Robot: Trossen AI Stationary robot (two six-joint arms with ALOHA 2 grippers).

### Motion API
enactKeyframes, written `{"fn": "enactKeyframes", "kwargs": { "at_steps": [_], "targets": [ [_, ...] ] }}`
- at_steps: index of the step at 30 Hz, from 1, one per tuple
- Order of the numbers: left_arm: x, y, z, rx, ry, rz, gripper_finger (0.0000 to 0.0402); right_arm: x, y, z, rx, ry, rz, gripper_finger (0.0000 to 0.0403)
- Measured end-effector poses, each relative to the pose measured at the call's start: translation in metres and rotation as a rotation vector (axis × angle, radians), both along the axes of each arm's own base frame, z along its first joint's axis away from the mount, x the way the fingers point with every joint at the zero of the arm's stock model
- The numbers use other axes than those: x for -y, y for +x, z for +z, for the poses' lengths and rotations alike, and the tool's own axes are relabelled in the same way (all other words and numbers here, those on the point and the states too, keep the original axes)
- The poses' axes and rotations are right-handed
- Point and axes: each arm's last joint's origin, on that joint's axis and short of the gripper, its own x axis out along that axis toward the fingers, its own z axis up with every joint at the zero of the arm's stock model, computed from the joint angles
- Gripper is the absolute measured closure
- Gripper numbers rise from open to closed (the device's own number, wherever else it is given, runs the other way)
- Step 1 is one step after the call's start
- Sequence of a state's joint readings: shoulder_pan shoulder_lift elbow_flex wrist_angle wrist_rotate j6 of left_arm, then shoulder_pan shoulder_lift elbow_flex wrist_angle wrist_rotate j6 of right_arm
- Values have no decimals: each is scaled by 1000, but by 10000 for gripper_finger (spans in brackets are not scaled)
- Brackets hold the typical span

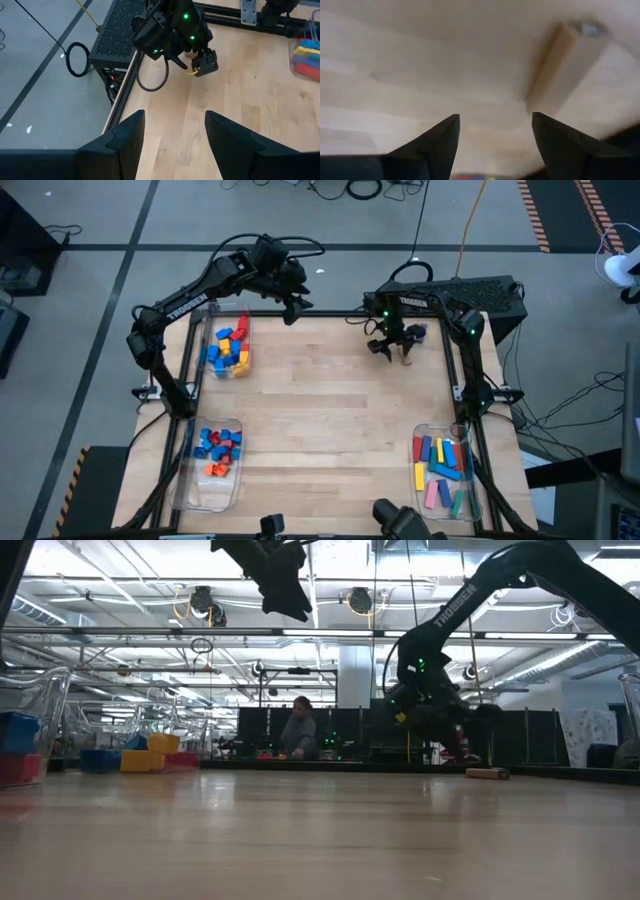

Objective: Sort blocks by size
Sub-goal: Put the brown rectangular block into the bottom right transparent bin

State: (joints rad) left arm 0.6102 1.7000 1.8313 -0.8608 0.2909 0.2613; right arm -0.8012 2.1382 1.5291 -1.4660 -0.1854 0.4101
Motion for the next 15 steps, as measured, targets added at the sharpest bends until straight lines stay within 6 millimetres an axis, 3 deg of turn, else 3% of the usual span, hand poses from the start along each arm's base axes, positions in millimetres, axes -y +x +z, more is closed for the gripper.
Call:
{"fn": "enactKeyframes", "kwargs": {
  "at_steps": [4, 7, 15],
  "targets": [
    [-1, 0, 0, 0, 6, -2, 194, 5, 5, 3, -18, -94, 3, 168],
    [-1, 0, 0, 2, 9, -1, 194, 12, -3, 3, -91, -169, 5, 173],
    [-1, 0, 1, 5, 14, 2, 194, 31, -20, 0, -48, -165, -81, 174]
  ]
}}
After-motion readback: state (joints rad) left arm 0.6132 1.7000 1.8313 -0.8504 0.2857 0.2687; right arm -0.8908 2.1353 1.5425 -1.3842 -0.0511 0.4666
